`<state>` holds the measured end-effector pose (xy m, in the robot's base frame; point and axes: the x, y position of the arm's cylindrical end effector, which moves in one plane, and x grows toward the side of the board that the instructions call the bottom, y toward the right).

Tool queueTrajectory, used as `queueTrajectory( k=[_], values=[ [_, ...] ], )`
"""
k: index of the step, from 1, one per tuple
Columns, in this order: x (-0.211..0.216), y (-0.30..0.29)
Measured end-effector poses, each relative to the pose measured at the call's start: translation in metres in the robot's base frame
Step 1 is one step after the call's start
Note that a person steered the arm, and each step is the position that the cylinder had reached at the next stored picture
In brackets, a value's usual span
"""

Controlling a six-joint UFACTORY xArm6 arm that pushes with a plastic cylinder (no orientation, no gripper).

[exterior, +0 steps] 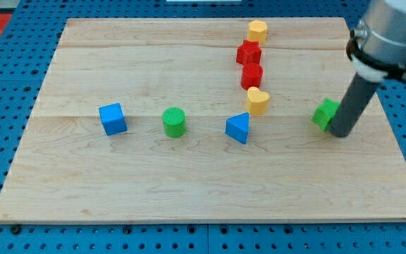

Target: Adjust the triangle and heart horizontally

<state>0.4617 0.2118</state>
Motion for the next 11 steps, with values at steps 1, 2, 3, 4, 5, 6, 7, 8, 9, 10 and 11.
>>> queueTrajectory(
  k=[1, 2, 3, 4, 5, 6, 7, 8, 9, 10, 11],
  values=[
    [-0.006, -0.002],
    [0.047, -0.064],
    [0.025, -0.137],
    [-0.004, -0.115],
    [0.049, -0.113],
    [0.042, -0.16],
    [-0.013, -0.161],
    [-0.025, -0.141],
    [-0.03, -0.187],
    [-0.06, -0.19],
    [-0.053, -0.14]
  ],
)
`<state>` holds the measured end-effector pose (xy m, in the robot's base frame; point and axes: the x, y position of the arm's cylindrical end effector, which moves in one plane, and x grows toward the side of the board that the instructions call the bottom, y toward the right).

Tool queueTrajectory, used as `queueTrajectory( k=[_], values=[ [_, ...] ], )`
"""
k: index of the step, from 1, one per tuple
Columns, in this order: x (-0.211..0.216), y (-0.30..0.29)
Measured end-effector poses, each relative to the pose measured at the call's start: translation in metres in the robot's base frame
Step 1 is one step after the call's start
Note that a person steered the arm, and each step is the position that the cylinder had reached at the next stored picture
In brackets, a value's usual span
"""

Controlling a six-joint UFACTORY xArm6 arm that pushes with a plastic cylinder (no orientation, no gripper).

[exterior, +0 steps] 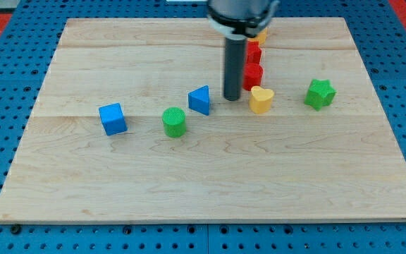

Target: Adjust the triangle and heart horizontally

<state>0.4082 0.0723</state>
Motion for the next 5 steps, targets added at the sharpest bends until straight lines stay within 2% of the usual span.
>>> queueTrajectory(
  k=[1, 3, 4, 5],
  values=[
    [0.023, 0.041],
    [0.039, 0.072],
    [0.048, 0.056],
    [0.019, -0.004]
  ],
)
